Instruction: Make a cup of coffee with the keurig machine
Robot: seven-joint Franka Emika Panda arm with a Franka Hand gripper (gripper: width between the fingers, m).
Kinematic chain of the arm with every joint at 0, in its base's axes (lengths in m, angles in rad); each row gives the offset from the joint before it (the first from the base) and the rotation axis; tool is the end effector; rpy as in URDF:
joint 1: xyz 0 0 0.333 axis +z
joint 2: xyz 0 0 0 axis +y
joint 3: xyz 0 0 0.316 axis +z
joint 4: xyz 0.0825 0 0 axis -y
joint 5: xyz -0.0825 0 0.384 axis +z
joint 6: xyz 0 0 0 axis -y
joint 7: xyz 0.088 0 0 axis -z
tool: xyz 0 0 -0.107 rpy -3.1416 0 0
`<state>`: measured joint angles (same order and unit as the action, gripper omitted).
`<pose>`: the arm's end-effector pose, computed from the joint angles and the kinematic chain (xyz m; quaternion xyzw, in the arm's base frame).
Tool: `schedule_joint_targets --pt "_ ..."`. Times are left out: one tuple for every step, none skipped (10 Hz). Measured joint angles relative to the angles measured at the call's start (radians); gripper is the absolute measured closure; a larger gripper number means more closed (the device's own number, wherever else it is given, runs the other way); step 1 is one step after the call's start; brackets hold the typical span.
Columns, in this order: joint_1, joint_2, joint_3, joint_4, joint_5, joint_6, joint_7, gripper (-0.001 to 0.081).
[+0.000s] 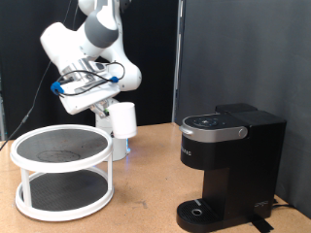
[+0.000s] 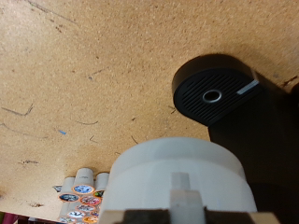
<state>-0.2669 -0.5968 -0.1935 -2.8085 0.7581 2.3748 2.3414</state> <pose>0.3231 -0.1453 0.3858 0.0765 0.9404 0.2331 0.2355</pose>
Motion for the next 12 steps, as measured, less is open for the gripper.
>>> schedule_joint_targets --pt "0.023 0.02 0.02 0.009 0.017 0.014 -0.001 0.0802" --pt "0.046 0.045 0.028 0.02 0.025 0.025 -0.004 0.0802" --pt "0.044 0.045 0.025 0.02 0.025 0.024 -0.004 0.0802" --pt "0.044 0.045 0.024 0.02 0.017 0.014 -0.004 0.0802" --pt "0.043 0.052 0.028 0.02 -0.008 0.005 0.004 0.0802" --pt "0.043 0.071 0.042 0.02 -0.03 0.009 0.024 0.0802" --pt "0.044 0.106 0.067 0.02 -0.037 0.038 0.047 0.0802" --pt "0.046 0.149 0.092 0.02 -0.037 0.082 0.061 0.0802" --pt "0.05 0.194 0.11 0.022 -0.026 0.126 0.063 0.0802" --pt "0.06 0.239 0.123 0.026 -0.009 0.166 0.062 0.0802" --pt "0.073 0.285 0.133 0.031 0.012 0.2 0.053 0.0802" --pt "0.09 0.33 0.139 0.038 0.041 0.23 0.032 0.0802"
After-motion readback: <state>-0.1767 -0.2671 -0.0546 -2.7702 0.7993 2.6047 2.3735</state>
